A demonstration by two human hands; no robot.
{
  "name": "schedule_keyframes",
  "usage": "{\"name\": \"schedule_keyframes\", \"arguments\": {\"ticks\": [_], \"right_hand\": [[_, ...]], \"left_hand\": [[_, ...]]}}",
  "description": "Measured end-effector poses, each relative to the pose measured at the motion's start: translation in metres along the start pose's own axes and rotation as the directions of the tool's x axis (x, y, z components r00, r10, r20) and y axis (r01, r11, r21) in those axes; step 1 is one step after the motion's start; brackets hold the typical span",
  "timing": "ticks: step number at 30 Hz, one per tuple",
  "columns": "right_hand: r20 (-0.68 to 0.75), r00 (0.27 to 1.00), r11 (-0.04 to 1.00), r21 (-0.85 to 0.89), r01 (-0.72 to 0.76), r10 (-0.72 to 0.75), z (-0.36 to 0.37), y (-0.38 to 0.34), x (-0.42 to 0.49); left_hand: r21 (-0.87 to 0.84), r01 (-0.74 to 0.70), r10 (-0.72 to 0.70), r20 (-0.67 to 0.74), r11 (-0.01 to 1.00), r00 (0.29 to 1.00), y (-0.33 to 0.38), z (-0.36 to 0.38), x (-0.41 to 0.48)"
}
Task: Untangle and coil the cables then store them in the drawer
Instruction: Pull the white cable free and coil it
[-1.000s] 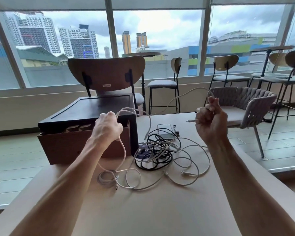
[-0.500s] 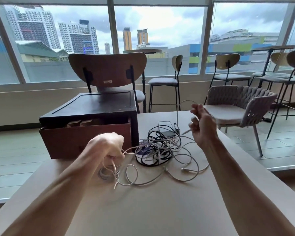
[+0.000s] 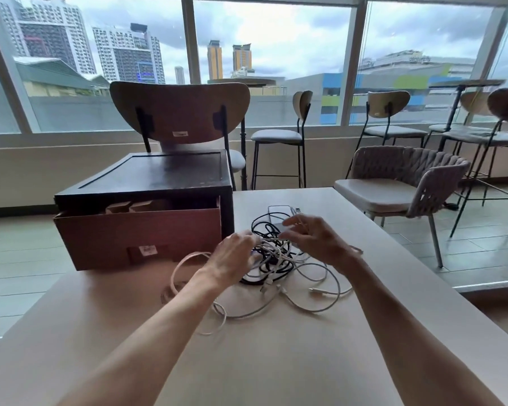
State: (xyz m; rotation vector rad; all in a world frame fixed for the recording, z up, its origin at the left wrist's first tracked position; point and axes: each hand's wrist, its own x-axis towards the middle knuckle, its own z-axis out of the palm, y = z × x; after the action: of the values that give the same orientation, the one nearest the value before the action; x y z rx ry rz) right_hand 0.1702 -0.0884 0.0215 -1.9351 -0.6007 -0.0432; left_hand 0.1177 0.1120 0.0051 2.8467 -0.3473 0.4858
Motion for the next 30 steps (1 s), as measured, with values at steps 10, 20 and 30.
{"name": "schedule_keyframes", "arguments": {"ticks": [10,20,30], "right_hand": [[0.183,0.983,0.941,-0.329,0.077,-0.016,-0.005,0.026,0.001],[0.083,0.996,0.999,-0.036,0.039,-0.036,0.007,0.024,0.001],[-0.043,0.992,0.919,0.376,0.123,-0.116,-0.008,-0.044,-0.011]], "left_hand": [[-0.422,0.201,-0.185,0.078,0.884,0.980,-0.012,0.025,0.019],[-0.387,0.168,-0.166,0.037,0.907,0.985,-0.006,0.026,0.024],[-0.077,0.059,-0.072,-0.175,0.995,0.982,-0.001,-0.024,0.021]]}}
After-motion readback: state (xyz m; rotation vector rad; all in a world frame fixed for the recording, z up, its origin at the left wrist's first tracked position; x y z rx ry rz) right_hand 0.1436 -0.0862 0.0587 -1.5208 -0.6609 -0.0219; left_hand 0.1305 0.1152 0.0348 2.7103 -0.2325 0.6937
